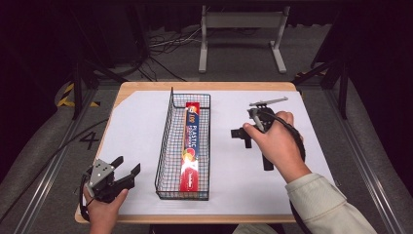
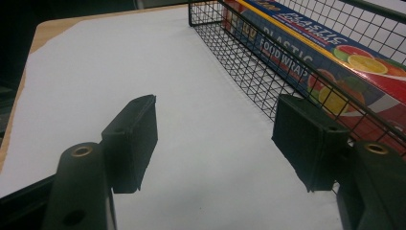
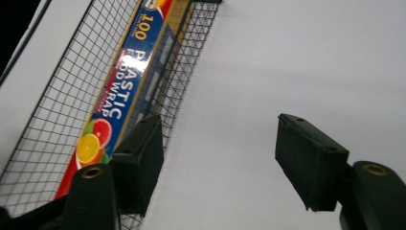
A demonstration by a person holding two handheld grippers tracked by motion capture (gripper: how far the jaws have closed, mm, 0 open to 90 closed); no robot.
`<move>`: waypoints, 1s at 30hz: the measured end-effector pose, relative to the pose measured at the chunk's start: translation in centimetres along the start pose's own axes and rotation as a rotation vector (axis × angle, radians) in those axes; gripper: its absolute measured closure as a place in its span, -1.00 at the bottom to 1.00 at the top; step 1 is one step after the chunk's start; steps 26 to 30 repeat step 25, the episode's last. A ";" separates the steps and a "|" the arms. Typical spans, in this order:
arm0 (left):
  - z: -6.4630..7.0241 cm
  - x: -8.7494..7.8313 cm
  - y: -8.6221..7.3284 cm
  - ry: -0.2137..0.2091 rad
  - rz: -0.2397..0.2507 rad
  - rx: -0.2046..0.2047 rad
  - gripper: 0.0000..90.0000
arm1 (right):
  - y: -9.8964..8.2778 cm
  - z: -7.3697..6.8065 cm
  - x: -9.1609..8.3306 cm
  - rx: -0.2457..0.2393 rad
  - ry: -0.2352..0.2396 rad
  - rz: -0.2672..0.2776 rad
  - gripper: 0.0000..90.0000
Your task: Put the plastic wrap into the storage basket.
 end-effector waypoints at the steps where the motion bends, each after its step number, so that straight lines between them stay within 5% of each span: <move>1: 0.0 0.0 0.0 0.001 -0.003 -0.002 -0.28 | -0.4 0.5 -0.4 -0.020 0.024 0.012 -0.28; 12: -0.3 0.0 0.0 -0.006 0.003 0.008 -0.28 | -5.1 7.0 -1.7 -0.238 0.088 0.163 -0.46; 18: -0.3 0.1 -0.1 -0.008 0.000 0.011 -0.29 | -8.2 9.9 -1.7 -0.266 0.125 0.224 -0.56; 22: -0.2 0.2 -0.1 -0.013 0.003 0.009 -0.32 | -9.3 11.0 -1.2 -0.297 0.127 0.218 -0.59; 30: -0.1 0.2 -0.1 -0.013 0.006 0.012 -0.34 | -9.8 11.5 -1.0 -0.301 0.129 0.228 -0.62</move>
Point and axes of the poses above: each handheld gripper's, and its own axes: x roughly forward along the jaws, y roughly out of its top, z roughly to its right, the point moved 5 cm from there along x, roughly forward along the jaws, and after that the axes turned 8 degrees about y, right-handed, at the moved point
